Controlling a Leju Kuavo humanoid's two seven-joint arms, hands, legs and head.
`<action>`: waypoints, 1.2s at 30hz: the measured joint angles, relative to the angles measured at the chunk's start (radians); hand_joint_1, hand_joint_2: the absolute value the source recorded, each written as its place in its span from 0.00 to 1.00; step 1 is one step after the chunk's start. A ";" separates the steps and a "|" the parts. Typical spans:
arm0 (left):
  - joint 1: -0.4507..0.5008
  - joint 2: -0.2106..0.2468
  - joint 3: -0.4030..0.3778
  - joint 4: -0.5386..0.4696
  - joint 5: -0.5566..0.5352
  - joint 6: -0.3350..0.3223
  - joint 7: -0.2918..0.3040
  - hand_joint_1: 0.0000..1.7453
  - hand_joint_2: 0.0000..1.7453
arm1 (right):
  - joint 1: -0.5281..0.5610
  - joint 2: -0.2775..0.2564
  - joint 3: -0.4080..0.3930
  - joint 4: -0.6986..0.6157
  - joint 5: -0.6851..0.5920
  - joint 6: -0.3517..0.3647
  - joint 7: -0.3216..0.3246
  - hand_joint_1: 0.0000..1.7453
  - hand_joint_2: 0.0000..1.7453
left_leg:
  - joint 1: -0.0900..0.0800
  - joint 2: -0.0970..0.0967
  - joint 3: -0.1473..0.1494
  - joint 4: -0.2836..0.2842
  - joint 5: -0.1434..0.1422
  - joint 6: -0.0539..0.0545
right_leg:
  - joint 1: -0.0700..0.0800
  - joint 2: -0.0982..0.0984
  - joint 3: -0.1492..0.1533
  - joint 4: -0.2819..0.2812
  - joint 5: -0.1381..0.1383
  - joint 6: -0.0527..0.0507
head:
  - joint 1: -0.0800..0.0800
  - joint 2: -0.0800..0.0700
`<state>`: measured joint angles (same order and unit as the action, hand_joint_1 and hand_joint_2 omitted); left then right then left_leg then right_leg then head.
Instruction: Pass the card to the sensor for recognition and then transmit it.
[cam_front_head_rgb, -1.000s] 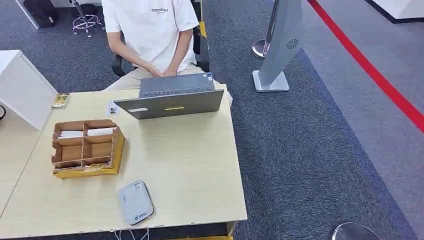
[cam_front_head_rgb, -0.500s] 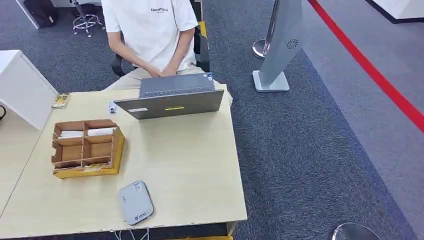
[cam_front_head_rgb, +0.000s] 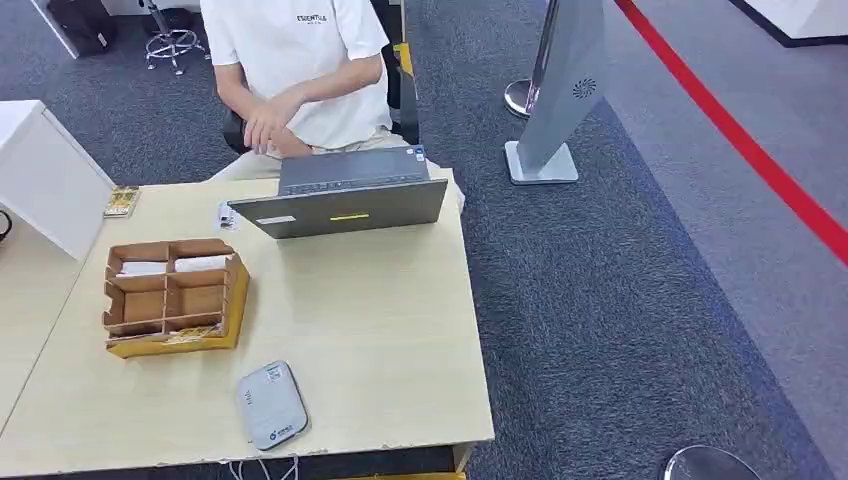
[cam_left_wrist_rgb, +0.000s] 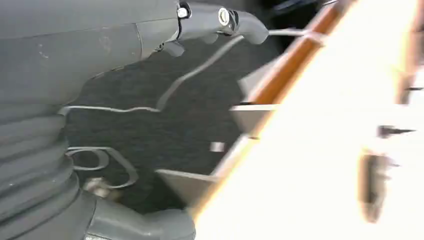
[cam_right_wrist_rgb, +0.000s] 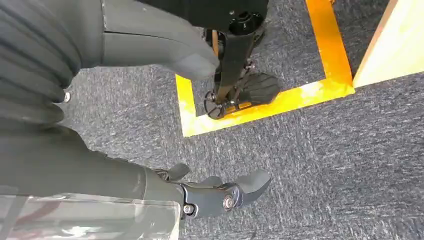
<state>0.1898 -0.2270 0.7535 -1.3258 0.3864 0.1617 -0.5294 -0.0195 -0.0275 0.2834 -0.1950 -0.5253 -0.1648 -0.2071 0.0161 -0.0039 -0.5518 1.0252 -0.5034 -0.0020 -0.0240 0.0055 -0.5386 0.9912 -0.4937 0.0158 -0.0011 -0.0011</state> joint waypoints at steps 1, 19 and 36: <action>0.007 -0.006 -0.007 -0.030 0.003 0.006 -0.007 0.00 1.00 | -0.001 0.000 0.001 0.001 -0.002 0.000 0.000 0.00 1.00 | 0.000 0.000 0.000 0.000 0.000 0.000 | 0.000 0.000 0.000 0.000 0.000 0.000 | 0.000 0.000; -0.054 -0.002 -0.156 -0.505 -0.198 0.165 -0.092 0.00 1.00 | -0.022 0.000 0.038 0.011 0.001 -0.013 0.008 0.00 1.00 | 0.000 0.001 0.002 0.000 0.001 0.000 | 0.000 0.001 0.000 0.000 0.001 -0.001 | 0.000 0.000; -0.334 0.157 -0.348 -0.455 -0.641 0.241 -0.008 0.00 1.00 | -0.045 0.000 0.078 0.012 0.026 -0.011 0.047 0.00 1.00 | 0.001 0.002 0.001 0.001 0.002 0.000 | 0.001 0.002 -0.002 0.001 0.002 -0.002 | -0.001 0.000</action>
<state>-0.1442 -0.0702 0.4051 -1.7803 -0.2545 0.4032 -0.5375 -0.0645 -0.0275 0.3616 -0.1827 -0.4990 -0.1759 -0.1602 0.0167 -0.0018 -0.5513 1.0258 -0.5017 -0.0023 -0.0235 0.0070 -0.5403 0.9919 -0.4917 0.0142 -0.0019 -0.0011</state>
